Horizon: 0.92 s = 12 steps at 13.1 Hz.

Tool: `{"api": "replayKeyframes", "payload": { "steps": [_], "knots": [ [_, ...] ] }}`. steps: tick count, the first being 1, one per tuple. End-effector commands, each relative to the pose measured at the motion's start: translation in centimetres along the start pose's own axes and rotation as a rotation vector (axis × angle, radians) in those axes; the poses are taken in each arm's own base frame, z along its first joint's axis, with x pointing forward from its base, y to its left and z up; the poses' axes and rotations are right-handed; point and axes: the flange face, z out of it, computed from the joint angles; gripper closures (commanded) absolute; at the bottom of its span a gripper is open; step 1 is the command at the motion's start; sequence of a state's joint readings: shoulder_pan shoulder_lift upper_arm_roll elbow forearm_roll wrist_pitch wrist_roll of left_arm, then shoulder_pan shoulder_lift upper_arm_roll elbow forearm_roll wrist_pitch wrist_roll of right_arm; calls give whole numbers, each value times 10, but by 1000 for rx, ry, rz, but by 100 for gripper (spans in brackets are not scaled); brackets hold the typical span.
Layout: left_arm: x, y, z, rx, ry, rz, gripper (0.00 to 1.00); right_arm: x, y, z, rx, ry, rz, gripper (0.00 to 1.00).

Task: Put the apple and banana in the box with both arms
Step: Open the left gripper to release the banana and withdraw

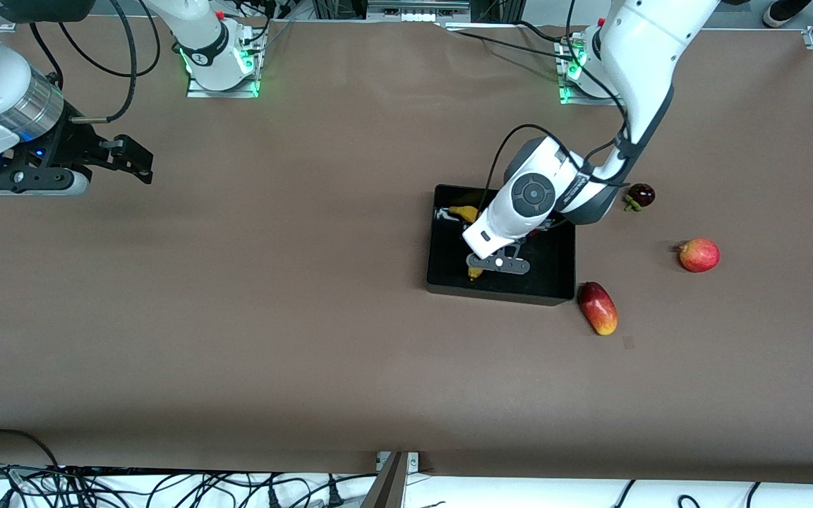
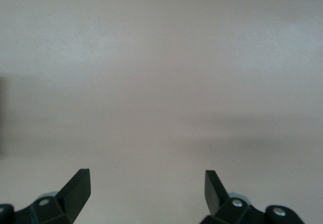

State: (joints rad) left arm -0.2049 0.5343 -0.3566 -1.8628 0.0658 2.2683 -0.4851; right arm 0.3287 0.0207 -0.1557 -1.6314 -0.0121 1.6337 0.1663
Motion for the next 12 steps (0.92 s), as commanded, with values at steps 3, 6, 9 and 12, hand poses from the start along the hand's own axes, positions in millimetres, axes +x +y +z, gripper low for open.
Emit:
{"api": "replayKeyframes", "payload": {
  "steps": [3,6,9,12],
  "knots": [
    [-10,-33,-155,88,13,-58,0,3,2,-5,-9,9,-11,0],
    [-26,-83,-227,114,47,-141,0,3,2,-5,-7,9,-10,0],
    [-40,-142,-293,109,82,-148,0,3,2,-5,-7,9,-10,0],
    [-52,-175,-360,95,34,-67,0,3,2,-5,-7,9,-10,0]
  ]
}}
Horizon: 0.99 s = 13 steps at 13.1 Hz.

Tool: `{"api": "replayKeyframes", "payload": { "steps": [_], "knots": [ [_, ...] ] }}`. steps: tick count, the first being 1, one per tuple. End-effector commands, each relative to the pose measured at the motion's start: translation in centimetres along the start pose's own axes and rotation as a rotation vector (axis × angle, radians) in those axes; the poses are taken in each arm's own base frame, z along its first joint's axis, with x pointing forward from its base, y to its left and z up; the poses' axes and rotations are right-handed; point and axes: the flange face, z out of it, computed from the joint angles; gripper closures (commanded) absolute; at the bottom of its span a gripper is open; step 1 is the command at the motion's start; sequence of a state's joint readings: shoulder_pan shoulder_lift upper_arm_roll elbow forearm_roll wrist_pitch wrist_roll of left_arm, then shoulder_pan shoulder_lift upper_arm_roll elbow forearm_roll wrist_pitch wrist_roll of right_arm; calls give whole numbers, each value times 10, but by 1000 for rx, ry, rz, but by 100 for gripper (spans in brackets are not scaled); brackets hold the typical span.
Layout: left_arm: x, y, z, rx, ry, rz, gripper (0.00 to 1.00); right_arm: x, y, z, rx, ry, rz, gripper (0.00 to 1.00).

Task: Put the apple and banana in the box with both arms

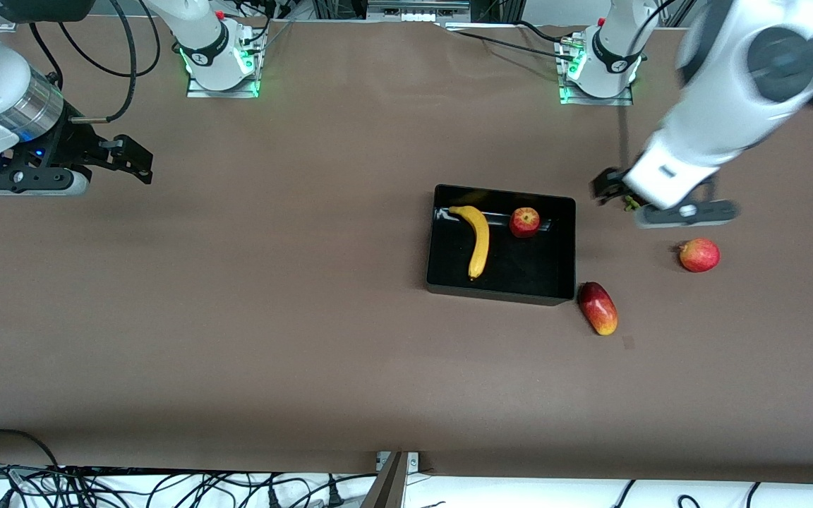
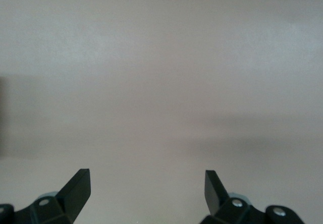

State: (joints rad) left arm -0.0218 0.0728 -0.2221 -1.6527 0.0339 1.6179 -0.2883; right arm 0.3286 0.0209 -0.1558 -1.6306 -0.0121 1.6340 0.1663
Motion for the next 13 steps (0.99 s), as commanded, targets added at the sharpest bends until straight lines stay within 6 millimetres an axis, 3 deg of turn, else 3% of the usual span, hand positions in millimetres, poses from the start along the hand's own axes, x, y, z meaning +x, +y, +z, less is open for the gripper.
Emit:
{"api": "replayKeyframes", "payload": {
  "steps": [1,3,7,13],
  "knots": [
    [-7,-21,-53,-11,-8,67,0,2,2,-5,-7,8,-11,0],
    [-8,-48,-75,-28,-6,75,0,2,2,-5,-9,8,-11,0],
    [-5,-69,-76,-31,-11,77,0,2,2,-5,-7,8,-11,0],
    [-6,-71,-76,-45,-19,72,0,2,2,-5,-7,8,-11,0]
  ]
}}
